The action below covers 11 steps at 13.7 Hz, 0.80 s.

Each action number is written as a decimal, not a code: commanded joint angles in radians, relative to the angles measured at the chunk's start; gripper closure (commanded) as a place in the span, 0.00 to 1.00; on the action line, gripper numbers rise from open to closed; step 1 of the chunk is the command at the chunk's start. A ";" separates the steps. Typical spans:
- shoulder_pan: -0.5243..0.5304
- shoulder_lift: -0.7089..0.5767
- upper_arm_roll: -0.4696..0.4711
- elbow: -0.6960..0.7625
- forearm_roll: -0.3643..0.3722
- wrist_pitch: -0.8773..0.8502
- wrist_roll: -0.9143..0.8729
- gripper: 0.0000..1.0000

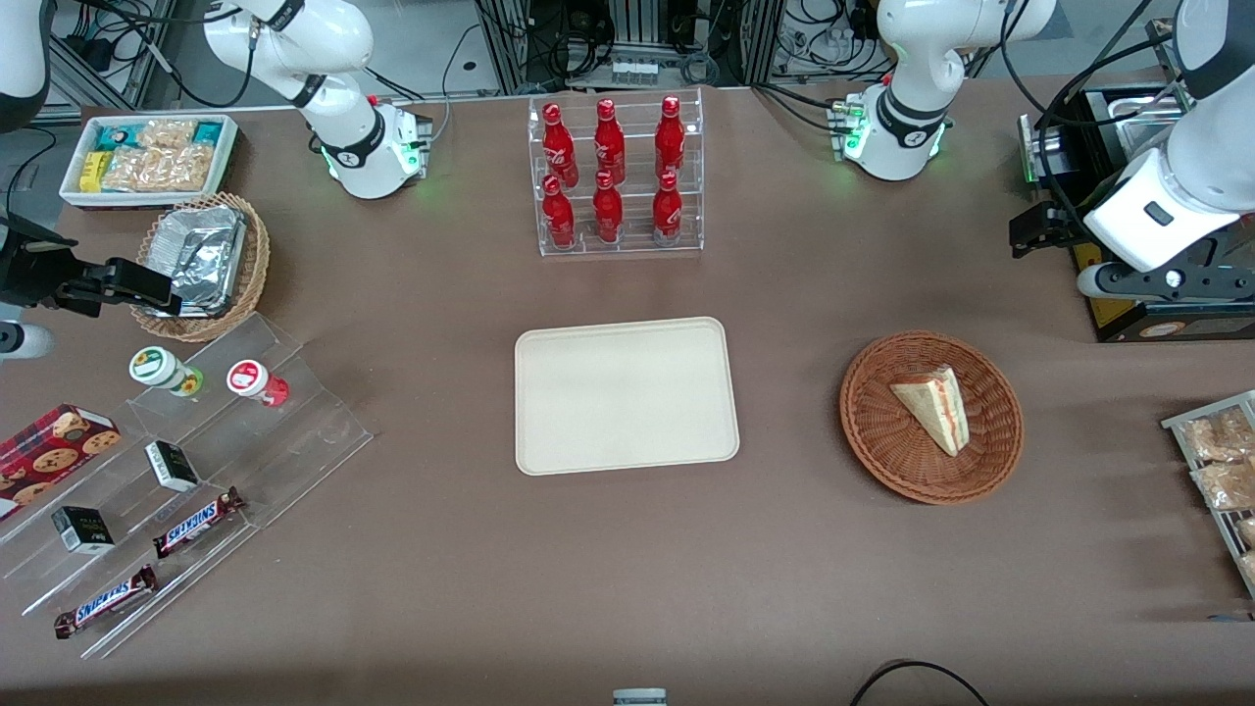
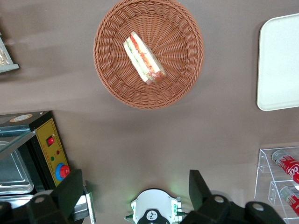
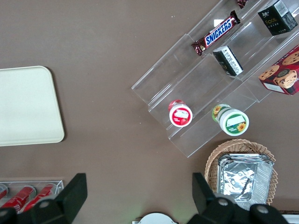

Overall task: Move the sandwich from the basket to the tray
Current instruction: 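Move the left gripper over the sandwich in the wicker basket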

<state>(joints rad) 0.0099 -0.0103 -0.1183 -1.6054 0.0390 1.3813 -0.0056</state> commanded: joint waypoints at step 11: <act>0.031 0.053 -0.001 -0.215 -0.010 0.289 0.049 0.00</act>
<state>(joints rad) 0.0298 0.0583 -0.1142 -1.7401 0.0387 1.5887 0.0327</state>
